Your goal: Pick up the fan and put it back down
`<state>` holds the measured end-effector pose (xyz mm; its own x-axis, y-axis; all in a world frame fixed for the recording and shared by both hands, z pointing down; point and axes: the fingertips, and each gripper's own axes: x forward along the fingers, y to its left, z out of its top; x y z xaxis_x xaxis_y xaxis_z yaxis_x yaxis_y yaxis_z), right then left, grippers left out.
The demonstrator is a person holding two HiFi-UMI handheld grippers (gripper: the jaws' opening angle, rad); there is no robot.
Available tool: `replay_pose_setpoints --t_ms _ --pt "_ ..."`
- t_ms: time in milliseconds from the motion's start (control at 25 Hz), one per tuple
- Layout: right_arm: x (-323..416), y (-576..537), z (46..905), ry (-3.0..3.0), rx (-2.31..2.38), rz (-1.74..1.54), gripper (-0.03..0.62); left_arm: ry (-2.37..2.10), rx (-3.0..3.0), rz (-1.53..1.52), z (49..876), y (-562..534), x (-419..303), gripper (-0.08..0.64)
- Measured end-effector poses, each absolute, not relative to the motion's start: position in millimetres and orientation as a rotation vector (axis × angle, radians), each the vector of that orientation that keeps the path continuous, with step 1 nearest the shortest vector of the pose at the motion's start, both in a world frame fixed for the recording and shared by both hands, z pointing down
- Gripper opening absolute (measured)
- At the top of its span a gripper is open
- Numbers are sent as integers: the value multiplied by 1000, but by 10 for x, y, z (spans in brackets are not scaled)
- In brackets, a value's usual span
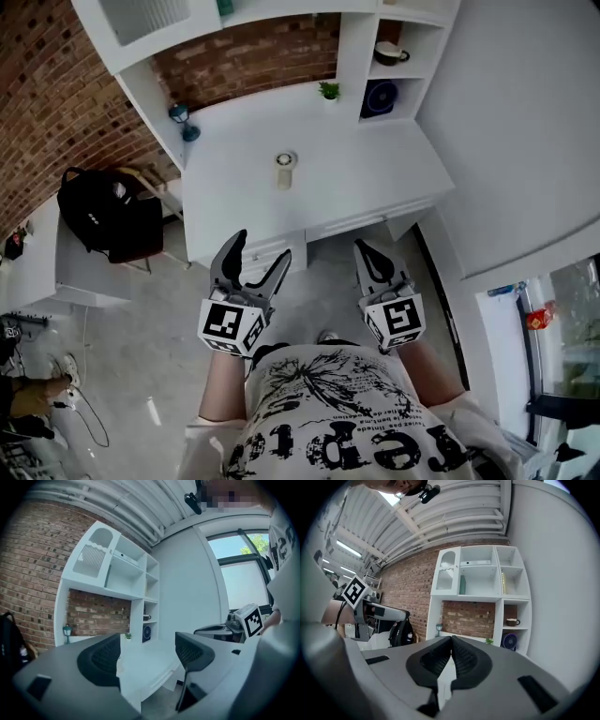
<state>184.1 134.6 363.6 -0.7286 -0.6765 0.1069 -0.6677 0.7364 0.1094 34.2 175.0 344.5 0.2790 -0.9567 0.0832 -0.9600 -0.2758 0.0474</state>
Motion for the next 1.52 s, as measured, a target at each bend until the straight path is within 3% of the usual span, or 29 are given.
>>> replay_pose_setpoints --t_ms 400,1080,1520 --pt "1913 546 3939 -2796 991 -45 15 -1862 2234 222 4052 914 374 353" --pt "981 -1675 4455 -2694 868 -20 15 -1752 2022 358 5166 -1450 -369 368" --pt "508 -2696 4921 -2682 866 61 15 -1630 1923 552 6005 -2364 -649 371"
